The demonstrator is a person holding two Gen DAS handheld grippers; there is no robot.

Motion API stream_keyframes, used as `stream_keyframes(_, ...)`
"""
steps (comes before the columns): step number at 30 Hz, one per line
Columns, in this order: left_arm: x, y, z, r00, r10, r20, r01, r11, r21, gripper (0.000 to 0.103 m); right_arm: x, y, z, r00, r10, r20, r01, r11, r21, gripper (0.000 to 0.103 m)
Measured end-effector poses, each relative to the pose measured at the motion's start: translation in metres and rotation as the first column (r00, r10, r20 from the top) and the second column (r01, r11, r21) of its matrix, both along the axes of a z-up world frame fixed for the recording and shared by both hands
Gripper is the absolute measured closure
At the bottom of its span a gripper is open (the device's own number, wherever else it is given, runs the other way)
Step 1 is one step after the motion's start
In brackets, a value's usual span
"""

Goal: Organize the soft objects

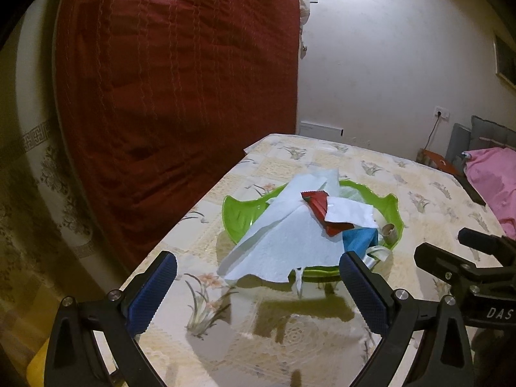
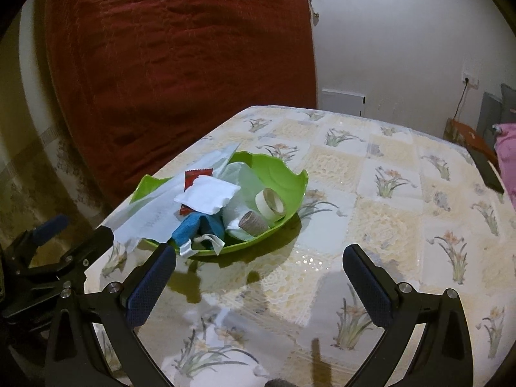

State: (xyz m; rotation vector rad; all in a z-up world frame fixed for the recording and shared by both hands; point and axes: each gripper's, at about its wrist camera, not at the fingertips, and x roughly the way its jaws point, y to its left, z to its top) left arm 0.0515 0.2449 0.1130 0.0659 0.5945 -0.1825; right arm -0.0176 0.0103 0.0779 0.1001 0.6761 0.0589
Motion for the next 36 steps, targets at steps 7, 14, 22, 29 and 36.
stream_keyframes(7,0.000,0.000,-0.003,1.000,0.006,-0.006,-0.006,1.000,0.021,0.000,0.003,0.008,-0.004,0.999,0.019,-0.029,-0.019,1.000,-0.017,0.000)
stream_keyframes(14,0.003,0.001,-0.006,1.000,0.022,-0.013,-0.022,0.999,0.033,0.000,0.009,0.012,-0.010,0.998,0.029,-0.049,-0.030,0.999,-0.028,0.000)
stream_keyframes(22,0.006,0.003,-0.011,0.999,0.035,-0.021,-0.034,0.998,0.061,0.000,0.012,0.018,-0.013,0.998,0.025,-0.060,-0.029,0.997,-0.068,0.000)
stream_keyframes(29,0.008,0.003,-0.015,0.999,0.042,-0.029,-0.040,0.996,0.077,0.000,0.013,0.020,-0.014,0.998,0.022,-0.063,-0.026,0.997,-0.075,0.000)
stream_keyframes(36,0.011,0.006,-0.018,0.998,0.053,-0.037,-0.050,0.996,0.077,0.000,0.015,0.020,-0.015,0.997,0.023,-0.068,-0.028,0.997,-0.077,0.000)
